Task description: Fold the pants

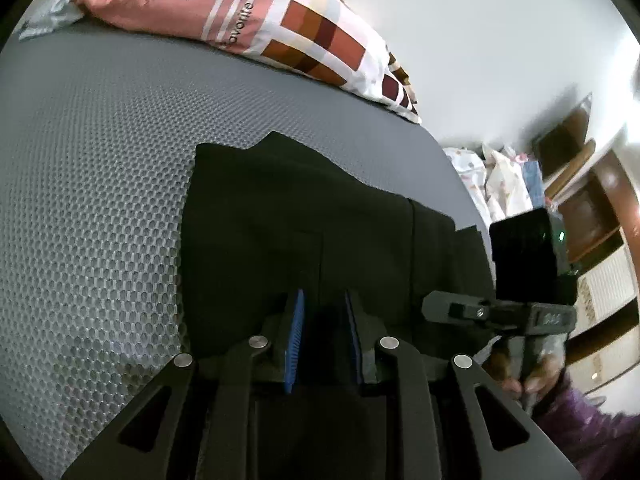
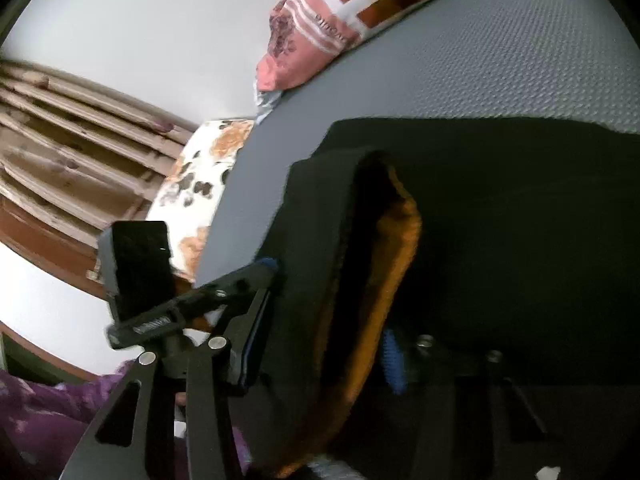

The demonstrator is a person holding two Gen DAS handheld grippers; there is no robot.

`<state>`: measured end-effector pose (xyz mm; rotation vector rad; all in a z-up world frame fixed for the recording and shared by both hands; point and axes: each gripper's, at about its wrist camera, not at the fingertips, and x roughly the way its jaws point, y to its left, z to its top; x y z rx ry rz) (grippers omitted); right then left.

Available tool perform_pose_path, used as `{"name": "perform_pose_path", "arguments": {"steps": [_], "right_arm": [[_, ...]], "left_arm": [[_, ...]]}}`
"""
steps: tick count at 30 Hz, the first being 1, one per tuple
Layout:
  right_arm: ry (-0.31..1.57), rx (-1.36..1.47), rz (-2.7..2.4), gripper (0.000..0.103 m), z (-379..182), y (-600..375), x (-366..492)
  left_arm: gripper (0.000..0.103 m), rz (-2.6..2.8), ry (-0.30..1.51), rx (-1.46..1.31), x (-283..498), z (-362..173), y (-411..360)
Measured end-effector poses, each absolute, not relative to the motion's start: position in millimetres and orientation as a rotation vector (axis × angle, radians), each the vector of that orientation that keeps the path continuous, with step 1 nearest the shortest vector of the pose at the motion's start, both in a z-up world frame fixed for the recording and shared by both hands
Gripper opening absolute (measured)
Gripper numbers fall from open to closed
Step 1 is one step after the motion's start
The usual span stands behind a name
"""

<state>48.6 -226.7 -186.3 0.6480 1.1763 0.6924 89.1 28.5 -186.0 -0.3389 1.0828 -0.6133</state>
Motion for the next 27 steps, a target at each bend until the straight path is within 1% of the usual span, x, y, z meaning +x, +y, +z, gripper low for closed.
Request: {"name": "perform_pose_path", "arguments": {"steps": [1, 2, 4, 6, 9, 11, 13, 15, 18, 22, 25, 27], "right_arm": [[1.176, 0.637, 0.68, 0.032, -185.3, -224.6, 48.6], [1.178, 0.589, 0.657, 0.02, -184.3, -220.9, 48.2], [1.191, 0.609, 0.642, 0.015, -186.5, -221.6, 48.4], [1.174, 0.672, 0.644, 0.014, -178.9, -227.7, 48.6], [1.087, 0.737, 0.666, 0.014, -148.1, -245.8, 50.6], [1.049, 0.739, 0.652, 0.013, -128.4, -263.8, 52.9], [1.015, 0.741, 0.609, 0.013, -111.3, -292.6, 52.7], [0.993, 0.734, 0.564, 0.013, -102.5, -318.7, 49.8], [0.978, 0.735, 0.449, 0.013, -99.6, -366.5, 37.9], [1.0, 0.803, 0.298, 0.013, -129.6, -429.8, 18.1], [1.016, 0.916, 0.278, 0.013, -162.5, -446.2, 7.9], [1.0, 0.927, 0.279, 0.013, -165.8, -447.5, 6.5]], "left_arm": [[0.027, -0.611, 1.082, -0.332, 89.3, -185.1, 27.2], [0.03, -0.608, 1.084, -0.329, 89.3, -183.8, 26.4], [0.032, -0.595, 1.099, -0.322, 89.8, -178.1, 24.2], [0.035, -0.578, 1.097, -0.304, 88.6, -167.3, 22.3], [0.044, -0.577, 1.043, -0.309, 85.3, -141.6, 20.1], [0.069, -0.578, 0.993, -0.296, 83.1, -125.1, 13.6], [0.079, -0.584, 0.955, -0.275, 81.6, -117.5, 5.0], [0.079, -0.6, 0.94, -0.249, 82.2, -118.8, -7.6], [0.079, -0.622, 0.992, -0.195, 87.2, -134.0, -33.2], [0.079, -0.651, 1.041, -0.134, 88.1, -154.6, -61.4], [0.079, -0.653, 1.071, -0.077, 87.8, -164.9, -74.6], [0.079, -0.65, 1.077, -0.048, 86.3, -166.8, -79.1]]}}
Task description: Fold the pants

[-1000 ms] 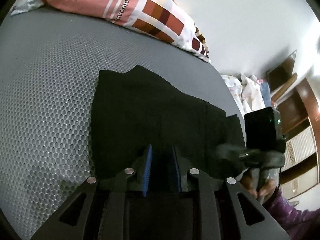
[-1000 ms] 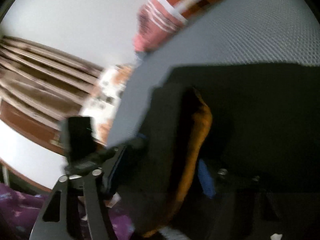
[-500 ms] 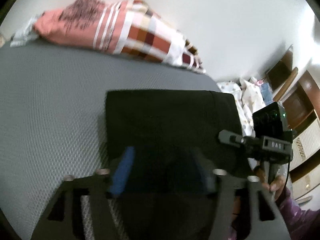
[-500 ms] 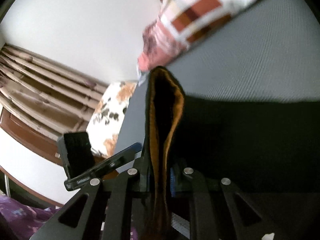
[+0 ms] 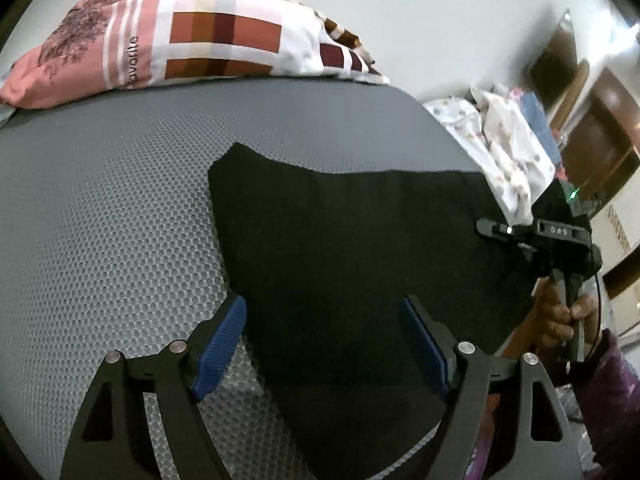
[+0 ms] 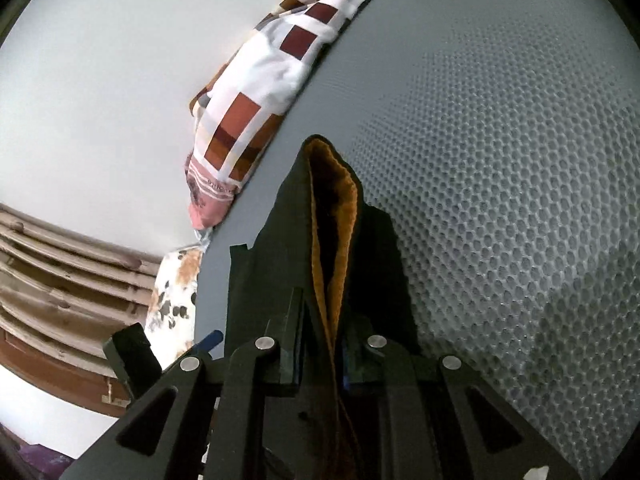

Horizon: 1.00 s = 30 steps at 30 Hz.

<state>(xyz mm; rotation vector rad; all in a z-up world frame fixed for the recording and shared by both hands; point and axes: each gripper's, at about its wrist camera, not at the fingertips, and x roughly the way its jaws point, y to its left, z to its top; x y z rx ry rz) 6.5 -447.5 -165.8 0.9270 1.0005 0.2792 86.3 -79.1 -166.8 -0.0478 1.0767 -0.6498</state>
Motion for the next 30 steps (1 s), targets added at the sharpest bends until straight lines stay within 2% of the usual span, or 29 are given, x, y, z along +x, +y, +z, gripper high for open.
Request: {"name": "perform_pose_path", "arguments": {"steps": [7, 11, 14, 19, 24, 30], "right_arm": [[0.949, 0.917, 0.329, 0.013, -151.4, -438.7, 7.3], [0.963, 0.926, 0.312, 0.014, -174.2, -447.1, -4.4], [0.947, 0.972, 0.315, 0.02, -178.6, -454.1, -9.6], [0.851, 0.982, 0.225, 0.021, -151.1, -479.1, -39.9], [0.756, 1.126, 0.311, 0.021, -119.5, -481.6, -101.1], [0.85, 1.173, 0.324, 0.021, -132.8, -447.4, -129.7]], "left_arm": [[0.079, -0.635, 1.073, -0.023, 87.2, -165.6, -79.2], [0.079, -0.62, 1.114, -0.008, 91.0, -177.8, -78.8], [0.079, -0.612, 1.147, -0.004, 91.3, -186.9, -77.5], [0.079, -0.612, 1.148, -0.028, 90.7, -187.8, -71.2], [0.079, -0.638, 1.097, -0.06, 85.3, -174.1, -65.9], [0.079, -0.663, 1.084, -0.01, 75.3, -170.7, -73.8]]}}
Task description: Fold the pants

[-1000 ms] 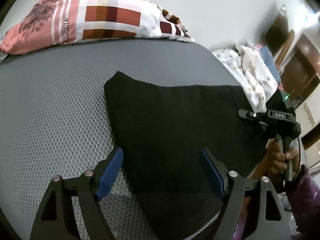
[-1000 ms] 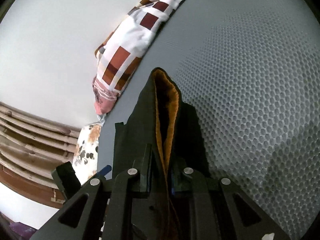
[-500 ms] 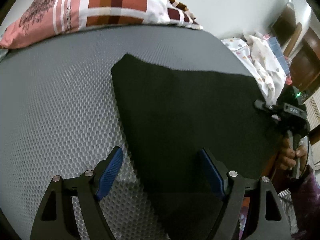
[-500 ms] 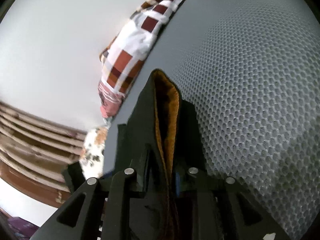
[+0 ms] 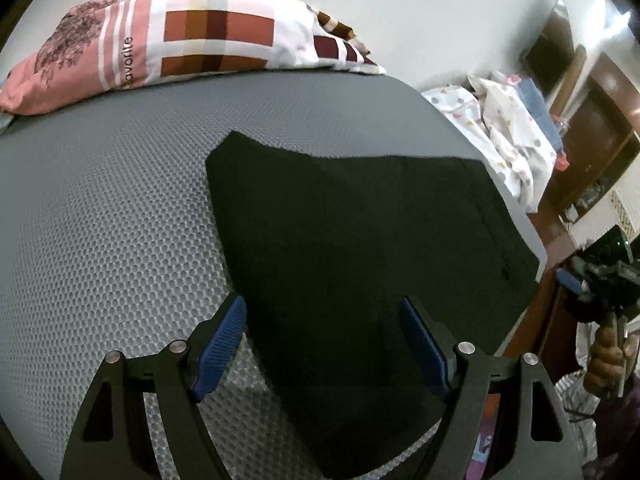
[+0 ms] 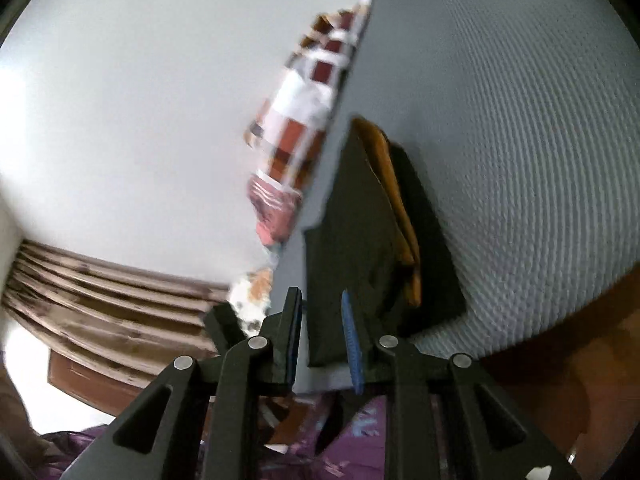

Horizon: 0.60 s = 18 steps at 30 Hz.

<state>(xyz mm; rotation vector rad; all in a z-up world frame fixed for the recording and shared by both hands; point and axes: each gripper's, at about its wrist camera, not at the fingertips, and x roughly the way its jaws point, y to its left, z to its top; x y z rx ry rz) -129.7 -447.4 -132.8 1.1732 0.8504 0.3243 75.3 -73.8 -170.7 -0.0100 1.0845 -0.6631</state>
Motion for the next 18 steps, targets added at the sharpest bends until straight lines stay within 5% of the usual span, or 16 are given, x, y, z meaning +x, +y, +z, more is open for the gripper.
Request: {"name": "perform_pose_path", "arguments": {"steps": [18], "right_arm": [[0.943, 1.131, 0.173, 0.027, -160.2, -436.9, -94.3]], "left_arm": [[0.079, -0.631, 1.152, -0.115, 74.2, -178.5, -53.8]]}}
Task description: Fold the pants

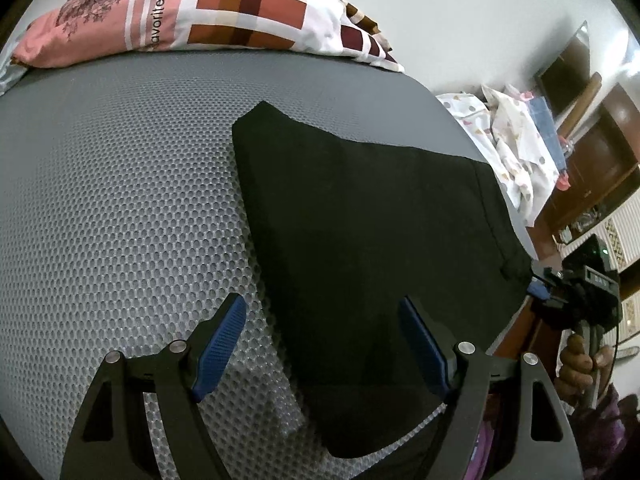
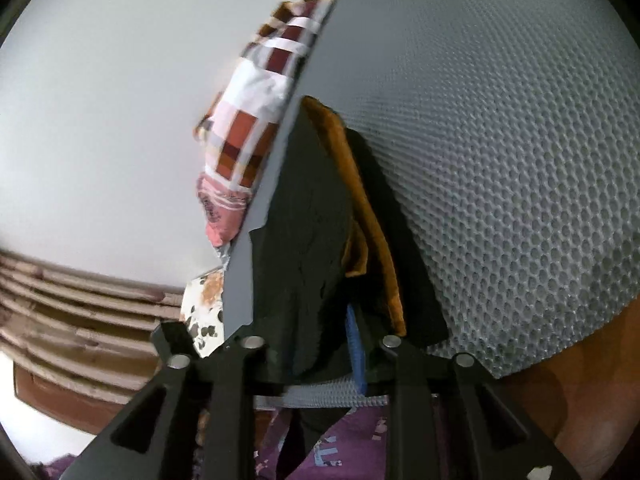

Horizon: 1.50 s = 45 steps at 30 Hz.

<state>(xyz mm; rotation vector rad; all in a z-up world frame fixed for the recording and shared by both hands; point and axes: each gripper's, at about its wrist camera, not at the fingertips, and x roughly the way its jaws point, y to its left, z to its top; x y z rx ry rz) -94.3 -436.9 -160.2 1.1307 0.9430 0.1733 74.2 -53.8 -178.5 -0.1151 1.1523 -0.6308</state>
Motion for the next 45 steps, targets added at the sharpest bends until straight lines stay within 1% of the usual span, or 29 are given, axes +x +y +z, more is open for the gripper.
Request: {"name": "perform_pose_path", "arguments": {"steps": [4, 5, 6, 7, 9, 13, 15, 18, 21, 23, 28, 35, 41, 43, 45], "right_arm": [[0.926, 1.293, 0.142, 0.027, -177.6, -447.7, -96.3], [0.922, 1.299, 0.14, 0.024, -177.9, -448.6, -96.3], [0.927, 1.278, 0.133, 0.013, -176.6, -447.7, -94.7], [0.941, 1.222, 0.117, 0.011, -173.0, -445.2, -91.6], [0.927, 1.188, 0.134, 0.01, -165.0, -440.3, -89.5], [0.858, 1.177, 0.22, 0.01, -130.8, -430.3, -92.3], [0.858, 1.188, 0.226, 0.01, -127.3, -429.4, -98.0], [0.921, 1.237, 0.184, 0.01, -157.0, -433.4, -112.3], [0.937, 1.35, 0.158, 0.005, -194.7, -443.6, -120.8], [0.919, 1.384, 0.158, 0.005, -199.3, -447.4, -120.7], [0.94, 1.299, 0.167, 0.006, -184.5, -444.3, -115.6], [0.932, 1.34, 0.175, 0.005, -190.7, -447.0, -122.4], [0.952, 1.277, 0.175, 0.008, -180.8, -443.5, -116.0], [0.967, 1.21, 0.16, 0.012, -171.0, -441.3, -112.4], [0.977, 1.145, 0.134, 0.013, -160.4, -442.3, -112.9]], "left_arm": [[0.079, -0.635, 1.152, -0.106, 72.2, -178.1, -57.7], [0.079, -0.634, 1.154, -0.106, 72.0, -178.3, -58.2], [0.079, -0.634, 1.156, -0.105, 73.1, -178.5, -59.7], [0.079, -0.634, 1.157, -0.103, 73.4, -178.6, -60.4], [0.079, -0.632, 1.153, -0.096, 74.3, -177.2, -61.0], [0.079, -0.634, 1.127, -0.1, 76.2, -167.5, -60.5], [0.079, -0.637, 1.116, -0.093, 77.0, -164.5, -61.6], [0.079, -0.65, 1.123, -0.075, 76.9, -166.6, -67.3], [0.079, -0.661, 1.144, -0.042, 73.6, -172.7, -74.4], [0.079, -0.666, 1.148, -0.014, 71.0, -175.1, -78.0], [0.079, -0.666, 1.136, -0.006, 72.0, -176.7, -81.5], [0.081, -0.656, 1.15, 0.01, 77.3, -192.8, -82.3], [0.081, -0.653, 1.156, -0.039, 77.7, -196.4, -74.5], [0.081, -0.652, 1.157, -0.056, 78.3, -195.6, -70.8], [0.081, -0.651, 1.164, -0.07, 80.2, -193.6, -67.1]]}}
